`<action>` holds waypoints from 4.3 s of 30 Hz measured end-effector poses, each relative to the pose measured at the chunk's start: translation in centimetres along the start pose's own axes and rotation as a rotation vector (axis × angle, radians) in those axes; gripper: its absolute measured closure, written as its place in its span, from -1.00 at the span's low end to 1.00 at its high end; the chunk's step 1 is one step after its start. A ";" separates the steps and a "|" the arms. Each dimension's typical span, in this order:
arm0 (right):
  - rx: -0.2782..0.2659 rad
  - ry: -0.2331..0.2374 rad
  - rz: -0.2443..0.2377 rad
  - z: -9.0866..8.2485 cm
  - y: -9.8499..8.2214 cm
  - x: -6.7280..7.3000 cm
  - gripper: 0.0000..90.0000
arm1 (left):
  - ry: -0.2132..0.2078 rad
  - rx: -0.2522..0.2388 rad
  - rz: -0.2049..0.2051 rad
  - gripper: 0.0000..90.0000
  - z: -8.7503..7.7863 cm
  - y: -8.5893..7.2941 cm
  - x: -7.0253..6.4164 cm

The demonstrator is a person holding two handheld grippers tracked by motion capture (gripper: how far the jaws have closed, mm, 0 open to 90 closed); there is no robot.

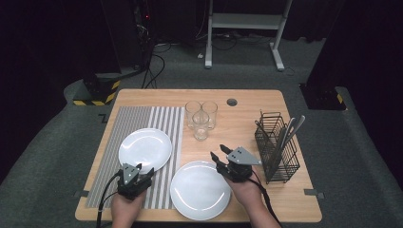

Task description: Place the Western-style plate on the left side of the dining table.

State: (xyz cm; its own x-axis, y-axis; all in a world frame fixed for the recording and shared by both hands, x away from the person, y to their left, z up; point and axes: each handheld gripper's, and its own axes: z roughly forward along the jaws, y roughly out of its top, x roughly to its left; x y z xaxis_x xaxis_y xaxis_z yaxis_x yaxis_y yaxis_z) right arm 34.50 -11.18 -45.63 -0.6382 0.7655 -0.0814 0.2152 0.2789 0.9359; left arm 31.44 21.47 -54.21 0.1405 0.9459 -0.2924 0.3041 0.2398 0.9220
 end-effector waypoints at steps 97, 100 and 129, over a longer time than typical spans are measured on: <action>-0.161 -0.220 0.020 -6.1 5.0 -9.2 0.13 | 0.011 0.017 -0.006 0.02 0.2 0.0 0.2; -0.164 -0.223 0.017 -5.9 5.1 -9.4 0.17 | 0.012 0.019 -0.011 0.02 0.2 0.0 0.1; -0.101 -0.230 0.035 -5.0 5.1 -9.6 0.54 | 0.007 0.018 -0.012 0.03 0.1 0.1 0.2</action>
State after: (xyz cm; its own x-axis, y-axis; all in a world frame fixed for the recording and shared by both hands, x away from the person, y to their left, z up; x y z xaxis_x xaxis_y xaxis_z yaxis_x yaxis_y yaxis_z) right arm 38.07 -20.03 -38.42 -0.4439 0.8888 -0.1135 0.1515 0.1993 0.9682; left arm 31.58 21.62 -54.23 0.1299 0.9447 -0.3012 0.3228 0.2469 0.9137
